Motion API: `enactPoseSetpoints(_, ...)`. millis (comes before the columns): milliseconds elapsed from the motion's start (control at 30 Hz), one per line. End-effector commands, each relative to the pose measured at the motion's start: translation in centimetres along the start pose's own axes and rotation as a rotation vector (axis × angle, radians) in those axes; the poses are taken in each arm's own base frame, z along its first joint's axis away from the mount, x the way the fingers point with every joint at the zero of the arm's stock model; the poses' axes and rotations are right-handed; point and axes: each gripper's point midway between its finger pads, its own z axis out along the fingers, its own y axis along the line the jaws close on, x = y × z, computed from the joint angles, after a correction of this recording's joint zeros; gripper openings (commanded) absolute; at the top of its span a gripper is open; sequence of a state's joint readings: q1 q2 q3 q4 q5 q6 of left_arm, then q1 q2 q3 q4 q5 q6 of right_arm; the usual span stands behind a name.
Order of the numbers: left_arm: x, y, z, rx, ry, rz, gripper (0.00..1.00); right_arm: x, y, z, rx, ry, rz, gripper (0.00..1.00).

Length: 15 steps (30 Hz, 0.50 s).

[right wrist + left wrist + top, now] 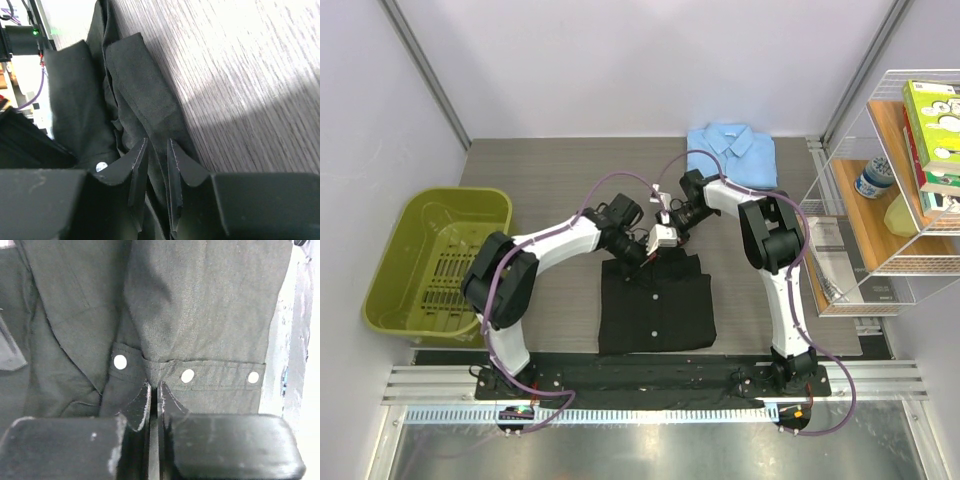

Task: Fold and stack the long sleeve shirts
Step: Fold the shirt

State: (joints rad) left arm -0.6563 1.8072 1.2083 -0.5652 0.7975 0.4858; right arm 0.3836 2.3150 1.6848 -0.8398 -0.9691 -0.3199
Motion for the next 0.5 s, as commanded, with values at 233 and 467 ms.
enactPoseSetpoints(233,-2.1,3.1,-2.7,-0.021,0.044,-0.103,0.0,-0.1,-0.6,-0.4,0.037,0.008,-0.098,0.28)
enactPoseSetpoints(467,-1.9,5.3,-3.0,-0.054,0.05,-0.117,0.0,-0.3,-0.4,-0.5,0.037,0.009,-0.12,0.28)
